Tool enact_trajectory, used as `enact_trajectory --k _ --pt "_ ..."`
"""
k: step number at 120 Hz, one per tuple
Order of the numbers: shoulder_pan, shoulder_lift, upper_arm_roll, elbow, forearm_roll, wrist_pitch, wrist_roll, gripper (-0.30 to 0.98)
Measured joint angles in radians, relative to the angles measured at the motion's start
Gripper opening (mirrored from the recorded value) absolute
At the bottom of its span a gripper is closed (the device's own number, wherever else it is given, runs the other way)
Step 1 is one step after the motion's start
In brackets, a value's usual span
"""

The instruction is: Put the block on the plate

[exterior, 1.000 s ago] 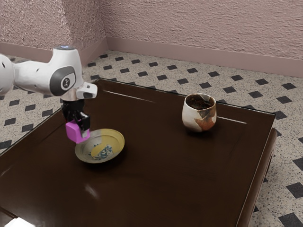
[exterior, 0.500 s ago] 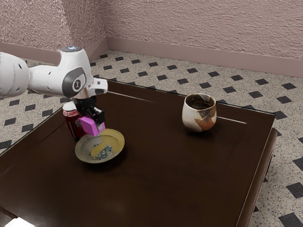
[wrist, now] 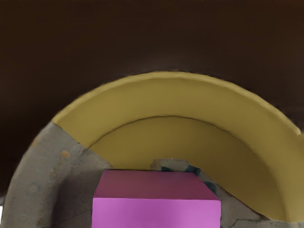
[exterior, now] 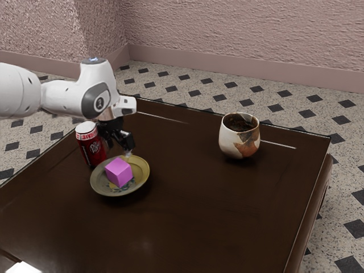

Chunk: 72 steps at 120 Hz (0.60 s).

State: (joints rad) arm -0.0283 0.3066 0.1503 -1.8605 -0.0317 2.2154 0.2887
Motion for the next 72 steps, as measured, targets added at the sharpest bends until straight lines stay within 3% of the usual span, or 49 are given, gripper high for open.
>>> enact_trajectory --k 24,36,50,72 --pt "-0.012 -0.046 -0.081 0.239 0.004 -0.208 -0.02 0.66" --pt "-0.1 -0.136 -0.114 0.342 0.021 -0.398 -0.055 0.67" --pt "-0.236 -0.245 -0.06 0.337 0.047 -0.572 -0.102 0.68" --pt "-0.299 -0.325 -0.055 0.275 0.069 -0.691 -0.161 0.68"
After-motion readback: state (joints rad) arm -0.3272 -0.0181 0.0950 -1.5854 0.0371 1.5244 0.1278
